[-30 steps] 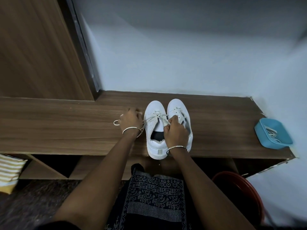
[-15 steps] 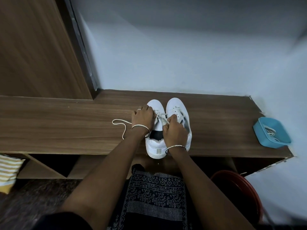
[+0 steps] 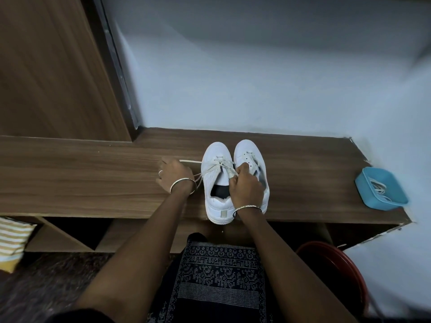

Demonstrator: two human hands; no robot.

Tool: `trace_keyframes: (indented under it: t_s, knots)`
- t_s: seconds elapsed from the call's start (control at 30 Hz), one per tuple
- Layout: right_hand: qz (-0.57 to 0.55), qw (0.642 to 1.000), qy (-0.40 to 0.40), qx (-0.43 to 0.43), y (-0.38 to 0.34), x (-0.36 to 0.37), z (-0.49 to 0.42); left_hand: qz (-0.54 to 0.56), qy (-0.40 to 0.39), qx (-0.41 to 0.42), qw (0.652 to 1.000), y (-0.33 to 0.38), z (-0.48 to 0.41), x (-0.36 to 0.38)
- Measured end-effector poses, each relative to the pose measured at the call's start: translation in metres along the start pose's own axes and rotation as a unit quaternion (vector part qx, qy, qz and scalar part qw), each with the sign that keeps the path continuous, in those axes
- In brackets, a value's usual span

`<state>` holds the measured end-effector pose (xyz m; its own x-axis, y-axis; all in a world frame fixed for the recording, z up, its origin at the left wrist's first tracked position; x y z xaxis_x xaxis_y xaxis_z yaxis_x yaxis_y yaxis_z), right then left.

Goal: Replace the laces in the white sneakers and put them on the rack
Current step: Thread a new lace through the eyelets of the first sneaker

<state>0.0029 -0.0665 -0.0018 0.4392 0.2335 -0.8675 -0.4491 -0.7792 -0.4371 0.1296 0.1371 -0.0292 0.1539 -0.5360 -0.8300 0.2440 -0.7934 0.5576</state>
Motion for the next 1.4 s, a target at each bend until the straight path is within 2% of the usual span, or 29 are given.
trace_keyframes:
  t_s: [0.3, 0.5, 0.6, 0.73, 0.87, 0.97, 1.03, 1.13, 1.3, 1.4]
  knots:
    - [-0.012, 1.0, -0.002, 0.005, 0.002, 0.004, -0.001, 0.08, 0.032, -0.115, 0.99, -0.022, -0.003, -0.011]
    - [0.0, 1.0, 0.002, 0.003, 0.002, 0.004, -0.001, 0.109, 0.041, -0.214, 0.97, -0.051, -0.004, -0.01]
    - [0.002, 1.0, 0.0, 0.002, 0.002, 0.004, -0.001, 0.121, 0.038, -0.226, 0.966, -0.057, -0.001, -0.006]
    - [-0.001, 1.0, -0.002, 0.004, 0.003, 0.006, -0.002, 0.092, 0.051, -0.157, 0.982, -0.047, 0.008, -0.007]
    - [0.0, 1.0, 0.001, 0.004, 0.004, 0.006, -0.002, 0.04, 0.052, 0.046, 0.997, -0.003, 0.013, -0.01]
    - [-0.005, 1.0, 0.0, 0.001, 0.003, 0.005, -0.001, 0.056, -0.007, 0.237, 0.97, 0.043, 0.019, 0.0]
    - [-0.006, 1.0, 0.0, 0.001, 0.002, 0.005, -0.002, 0.059, -0.068, 0.302, 0.949, 0.065, 0.027, 0.012]
    - [-0.004, 1.0, -0.002, 0.003, 0.002, 0.005, -0.002, 0.02, -0.103, 0.318, 0.942, 0.076, 0.035, 0.026]
    - [0.002, 1.0, -0.003, 0.002, 0.002, 0.004, -0.001, -0.031, -0.065, 0.315, 0.946, 0.074, 0.037, 0.026]
    - [-0.002, 1.0, -0.005, 0.001, 0.001, 0.003, 0.0, -0.028, -0.02, 0.241, 0.97, 0.058, 0.026, 0.013]
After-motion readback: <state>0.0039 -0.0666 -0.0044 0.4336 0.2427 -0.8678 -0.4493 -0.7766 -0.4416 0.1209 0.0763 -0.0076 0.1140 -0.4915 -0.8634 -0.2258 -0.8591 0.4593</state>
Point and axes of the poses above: each hand's wrist, its own z-axis away from the middle knuckle, its own x-axis out of the palm, y = z × x, the point moved 9 cm from there along -z, towards the middle knuckle, and after that the axes turned 2 degrees about -z, right-handed, at the moved point
